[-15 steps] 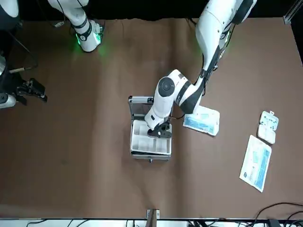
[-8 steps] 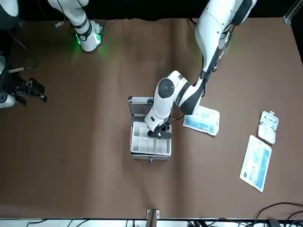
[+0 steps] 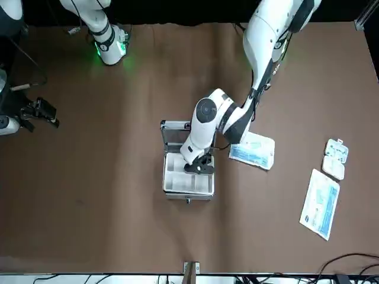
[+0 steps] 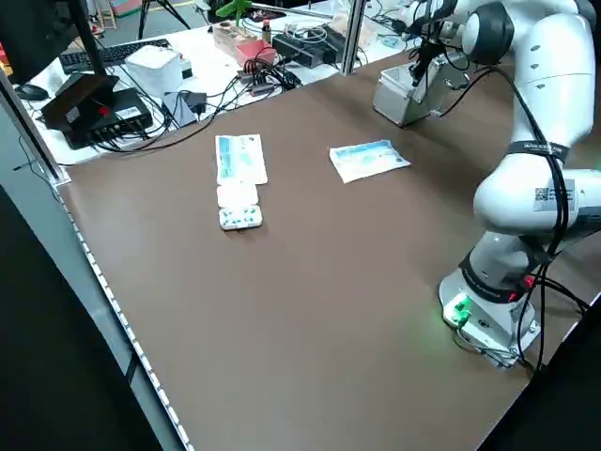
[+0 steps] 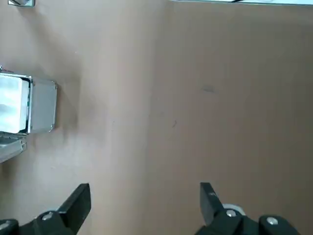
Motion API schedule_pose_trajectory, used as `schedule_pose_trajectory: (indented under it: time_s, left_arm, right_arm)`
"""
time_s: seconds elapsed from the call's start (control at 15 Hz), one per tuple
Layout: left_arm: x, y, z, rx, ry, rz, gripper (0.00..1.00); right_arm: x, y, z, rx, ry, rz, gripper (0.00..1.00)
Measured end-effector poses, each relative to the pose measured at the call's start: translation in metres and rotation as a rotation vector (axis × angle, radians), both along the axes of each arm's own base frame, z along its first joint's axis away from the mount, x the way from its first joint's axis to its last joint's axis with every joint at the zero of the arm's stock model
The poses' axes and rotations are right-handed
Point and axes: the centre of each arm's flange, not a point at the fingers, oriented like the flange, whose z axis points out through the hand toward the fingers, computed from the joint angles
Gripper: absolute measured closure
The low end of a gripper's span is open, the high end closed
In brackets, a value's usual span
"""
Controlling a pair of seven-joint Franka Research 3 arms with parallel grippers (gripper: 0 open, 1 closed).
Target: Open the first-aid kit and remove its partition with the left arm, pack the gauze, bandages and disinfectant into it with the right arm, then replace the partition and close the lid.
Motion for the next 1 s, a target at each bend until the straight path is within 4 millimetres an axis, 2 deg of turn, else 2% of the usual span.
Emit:
schedule_pose_trajectory:
  time_s: [0.27, 0.4, 1.0]
  left_arm:
    - [-0.005, -0.007, -0.003, -0.004, 0.002, 0.007, 0.96]
    - [-0.007, -0.011, -0.017, -0.005, 0.01, 0.02, 0.96]
    - [-0.002, -0.008, -0.016, -0.013, -0.001, 0.043, 0.96]
  right_arm:
    - [0.0, -0.004, 0.0, 0.0, -0.001, -0.007, 0.01]
    - [0.0, -0.005, 0.0, 0.0, -0.001, -0.009, 0.01]
    - [0.001, -0.005, 0.0, 0.001, -0.002, -0.009, 0.01]
